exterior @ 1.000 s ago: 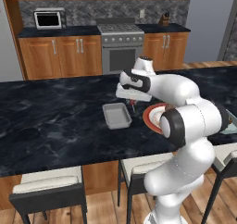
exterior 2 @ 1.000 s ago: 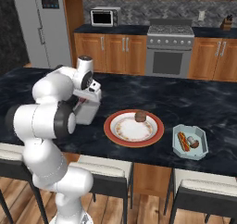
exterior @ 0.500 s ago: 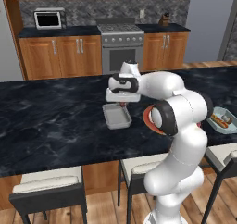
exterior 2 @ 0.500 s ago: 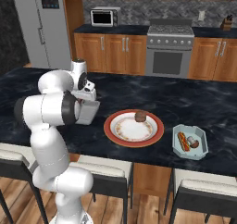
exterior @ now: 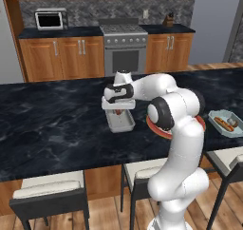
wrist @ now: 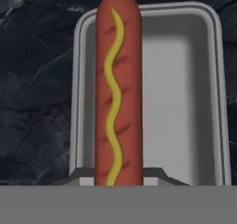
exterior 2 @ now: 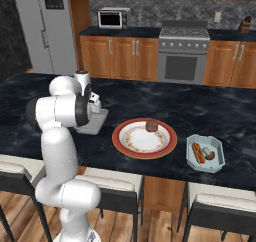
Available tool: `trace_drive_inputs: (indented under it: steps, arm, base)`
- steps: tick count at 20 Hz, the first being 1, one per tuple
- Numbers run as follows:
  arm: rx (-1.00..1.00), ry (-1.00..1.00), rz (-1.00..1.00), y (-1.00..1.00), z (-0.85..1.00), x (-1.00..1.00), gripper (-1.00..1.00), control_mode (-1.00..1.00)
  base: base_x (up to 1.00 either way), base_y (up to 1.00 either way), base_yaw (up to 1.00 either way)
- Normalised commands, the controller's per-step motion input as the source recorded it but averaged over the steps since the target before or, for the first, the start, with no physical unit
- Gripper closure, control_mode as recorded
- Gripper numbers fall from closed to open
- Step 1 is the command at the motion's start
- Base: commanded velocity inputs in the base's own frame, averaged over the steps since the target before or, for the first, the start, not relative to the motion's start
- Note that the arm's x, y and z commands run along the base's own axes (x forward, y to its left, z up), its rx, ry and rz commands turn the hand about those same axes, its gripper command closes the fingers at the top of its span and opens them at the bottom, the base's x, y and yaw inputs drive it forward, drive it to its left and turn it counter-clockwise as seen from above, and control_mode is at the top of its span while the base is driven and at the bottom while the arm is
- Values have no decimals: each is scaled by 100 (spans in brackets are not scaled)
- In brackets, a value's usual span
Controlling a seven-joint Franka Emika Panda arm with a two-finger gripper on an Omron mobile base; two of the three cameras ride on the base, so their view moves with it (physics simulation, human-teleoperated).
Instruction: Place one cooked food and one vegetable from the large plate to each tupperware container.
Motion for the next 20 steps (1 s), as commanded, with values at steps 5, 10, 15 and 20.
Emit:
trace_drive_inputs:
  steps: [5,10,15,20]
  arm:
    - [0,0,0,4,-41,25,100,-100]
    - [0,0,0,14,-36,24,100,-100]
    - [0,0,0,7,-30,31,100,-100]
    - [0,0,0,9,-29,19,100,-100]
  base:
    - [0,0,0]
    - [0,0,0]
    - [0,0,0]
    - [0,0,0]
